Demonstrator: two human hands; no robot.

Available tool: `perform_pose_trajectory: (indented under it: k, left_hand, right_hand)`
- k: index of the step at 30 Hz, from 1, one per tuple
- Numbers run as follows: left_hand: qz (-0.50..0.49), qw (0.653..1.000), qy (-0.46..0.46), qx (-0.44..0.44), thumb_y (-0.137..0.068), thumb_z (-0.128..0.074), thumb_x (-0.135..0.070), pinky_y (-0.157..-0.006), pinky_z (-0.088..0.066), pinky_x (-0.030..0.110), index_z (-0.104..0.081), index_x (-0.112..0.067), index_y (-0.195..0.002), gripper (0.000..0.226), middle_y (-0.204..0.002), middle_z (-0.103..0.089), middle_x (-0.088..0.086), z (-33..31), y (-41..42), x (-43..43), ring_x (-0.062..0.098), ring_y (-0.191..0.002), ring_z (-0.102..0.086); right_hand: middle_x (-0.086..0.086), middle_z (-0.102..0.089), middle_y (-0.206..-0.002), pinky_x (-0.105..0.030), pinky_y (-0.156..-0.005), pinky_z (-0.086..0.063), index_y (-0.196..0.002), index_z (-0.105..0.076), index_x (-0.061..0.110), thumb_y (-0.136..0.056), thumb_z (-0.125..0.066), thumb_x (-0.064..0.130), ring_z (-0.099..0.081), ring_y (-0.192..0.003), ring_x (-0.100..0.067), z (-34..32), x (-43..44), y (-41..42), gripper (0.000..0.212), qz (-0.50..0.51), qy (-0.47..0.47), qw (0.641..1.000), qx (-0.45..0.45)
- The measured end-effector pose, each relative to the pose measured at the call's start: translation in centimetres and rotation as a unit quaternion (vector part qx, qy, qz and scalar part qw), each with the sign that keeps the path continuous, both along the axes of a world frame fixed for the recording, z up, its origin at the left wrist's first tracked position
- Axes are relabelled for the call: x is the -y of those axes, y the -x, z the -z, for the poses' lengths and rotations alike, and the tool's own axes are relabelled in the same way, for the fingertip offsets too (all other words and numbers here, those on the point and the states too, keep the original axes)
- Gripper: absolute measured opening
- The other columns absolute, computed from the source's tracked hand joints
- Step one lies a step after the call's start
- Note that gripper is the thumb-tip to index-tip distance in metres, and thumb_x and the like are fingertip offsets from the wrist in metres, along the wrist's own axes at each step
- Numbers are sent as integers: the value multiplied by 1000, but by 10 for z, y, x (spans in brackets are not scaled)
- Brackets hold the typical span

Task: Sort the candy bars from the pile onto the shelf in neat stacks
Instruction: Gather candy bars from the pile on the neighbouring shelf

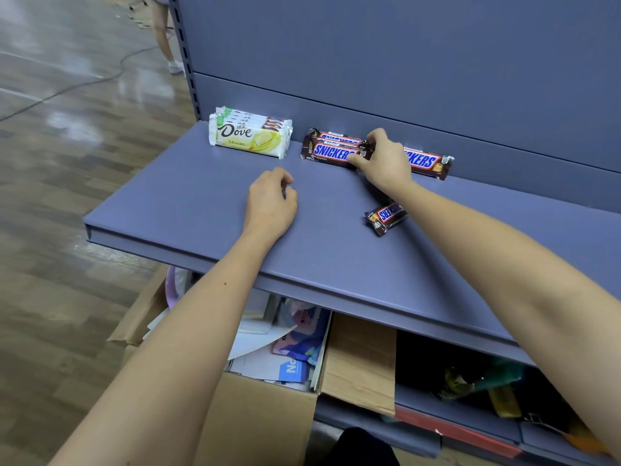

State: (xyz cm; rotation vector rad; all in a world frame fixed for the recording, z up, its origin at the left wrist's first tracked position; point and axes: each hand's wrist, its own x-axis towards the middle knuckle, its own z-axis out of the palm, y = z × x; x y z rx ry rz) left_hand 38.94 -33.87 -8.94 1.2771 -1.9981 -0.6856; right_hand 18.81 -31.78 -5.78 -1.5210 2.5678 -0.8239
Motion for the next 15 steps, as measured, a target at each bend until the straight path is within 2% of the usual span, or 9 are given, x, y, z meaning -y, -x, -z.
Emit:
perform_pose_trajectory:
  k: [2, 3, 4, 6, 9, 13, 15]
  left_hand:
    - [1, 1000, 1, 1, -88, -46, -7, -87, -43, 30, -60, -2, -103, 22, -106, -62, 15, -1, 0, -1, 27, -97, -58]
    - [2, 1000, 1, 2, -88, -45, -7, -88, -43, 30, -60, -2, -103, 22, -106, -62, 15, -1, -1, -1, 27, -97, -58]
    - [4, 1000, 1, 3, -88, -45, -6, -88, -42, 30, -60, -2, -103, 22, -107, -61, 15, -1, -1, -2, 28, -98, -58]
    - [10, 1000, 2, 8, -88, -45, -6, -89, -42, 30, -60, -1, -104, 23, -108, -61, 16, -2, -1, -3, 28, -99, -58]
    - [22, 1000, 5, 16, -87, -46, -5, -89, -41, 31, -60, 0, -105, 23, -109, -61, 18, -3, -2, -5, 30, -100, -57]
    - [22, 1000, 7, 20, -87, -47, -5, -89, -40, 28, -60, -1, -105, 23, -109, -61, 18, -3, -4, -6, 30, -99, -58]
    - [19, 1000, 6, 22, -87, -47, -4, -87, -39, 27, -60, -1, -104, 22, -109, -61, 18, -3, -4, -7, 30, -98, -58]
  right_hand:
    - [-9, -61, -116, -31, -85, -40, -122, -47, 10, -89, -56, 37, -54, -109, -27, -4, -7, 2, 43, -19, 29, 999, 17]
    - [-7, -62, -106, -29, -82, -38, -119, -51, 10, -91, -54, 34, -54, -102, -24, -6, -12, 3, 37, -36, 37, 998, 19]
    - [-5, -60, -95, -28, -79, -38, -113, -56, 10, -91, -53, 32, -53, -94, -21, -10, -19, 4, 31, -60, 32, 998, 13]
    - [1, -56, -88, -27, -75, -36, -103, -63, 9, -92, -53, 28, -49, -84, -16, -15, -34, 9, 23, -123, -8, 992, -9]
    - [3, -58, -93, -27, -83, -39, -102, -65, 11, -92, -55, 27, -53, -89, -18, -20, -60, 18, 22, -184, -86, 979, -14]
    - [6, -59, -111, -26, -98, -41, -115, -61, 20, -87, -60, 34, -54, -107, -15, -20, -85, 30, 31, -198, -153, 967, 37]
    - [6, -58, -119, -22, -100, -38, -120, -58, 22, -85, -64, 34, -52, -111, -10, -19, -92, 33, 38, -203, -177, 960, 75]
